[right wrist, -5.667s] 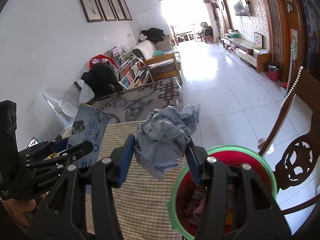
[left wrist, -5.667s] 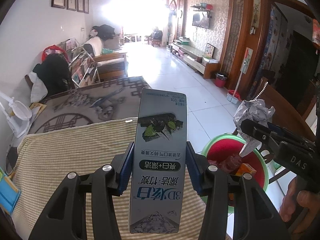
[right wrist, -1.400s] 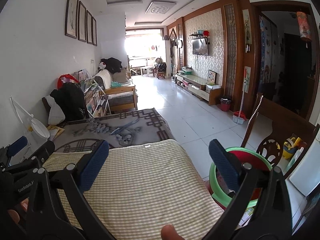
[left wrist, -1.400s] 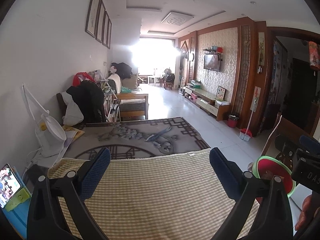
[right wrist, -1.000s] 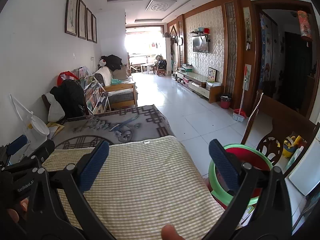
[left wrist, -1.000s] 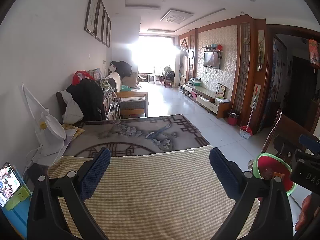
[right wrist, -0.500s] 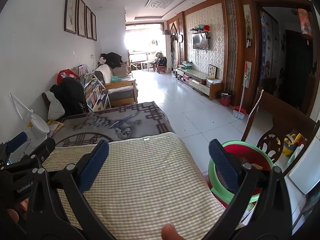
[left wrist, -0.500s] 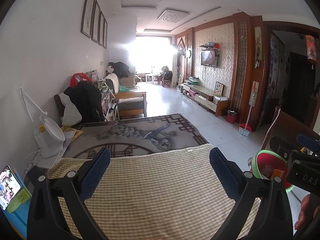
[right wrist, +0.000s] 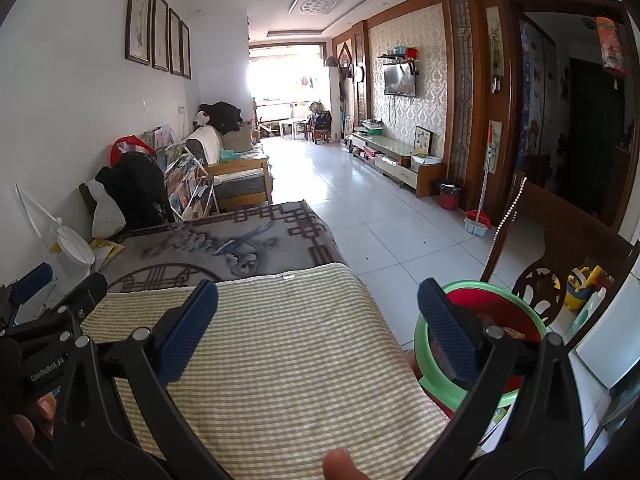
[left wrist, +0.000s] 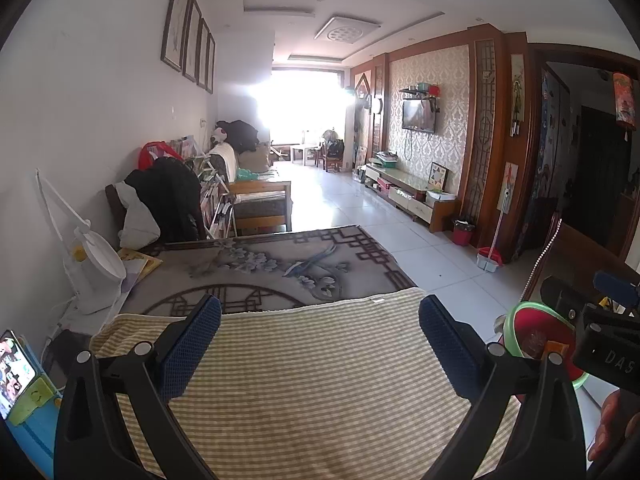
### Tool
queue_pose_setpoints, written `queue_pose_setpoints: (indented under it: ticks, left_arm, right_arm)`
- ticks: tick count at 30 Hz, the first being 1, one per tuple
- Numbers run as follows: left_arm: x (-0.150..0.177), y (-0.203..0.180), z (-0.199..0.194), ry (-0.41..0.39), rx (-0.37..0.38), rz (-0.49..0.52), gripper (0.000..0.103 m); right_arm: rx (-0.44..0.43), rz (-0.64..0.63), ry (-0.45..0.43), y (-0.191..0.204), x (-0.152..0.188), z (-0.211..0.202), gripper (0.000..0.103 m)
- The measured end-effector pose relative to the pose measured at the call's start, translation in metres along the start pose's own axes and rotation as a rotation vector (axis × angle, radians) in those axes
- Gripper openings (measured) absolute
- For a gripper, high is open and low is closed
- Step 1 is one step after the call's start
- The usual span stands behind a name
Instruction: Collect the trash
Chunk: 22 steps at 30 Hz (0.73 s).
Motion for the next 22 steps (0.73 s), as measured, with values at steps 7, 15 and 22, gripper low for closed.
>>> queue_pose_setpoints:
  ticks: [7, 15, 22]
  left_arm:
    - [-0.003, -0.002, 0.011, 0.019, -0.010, -0.015, 0.095]
    - [-0.006, 0.005, 0.029, 0.033, -0.011, -0.033, 0.095]
    - [0.003, 0.032, 0.049, 0.097, -0.035, -0.073, 0.095]
  right_arm:
    - [-0.008, -0.008, 0.013, 0.002, -0.003, 0.012, 0.098]
    - [-0.030, -0.027, 0.068, 0.009, -0.002, 0.044, 0.098]
    - [-0.082, -0.109, 0.310, 0.018, 0.049, 0.157, 0.098]
Point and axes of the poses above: each gripper's, at about its wrist camera, not at the fingertips, and z roughly the way its jaws point, y to its left, x to its underside, the point moved 2 cm from there along z, roughly the way its jaws point, and after that the axes turned 10 degrees about y, right-handed, at the moved point
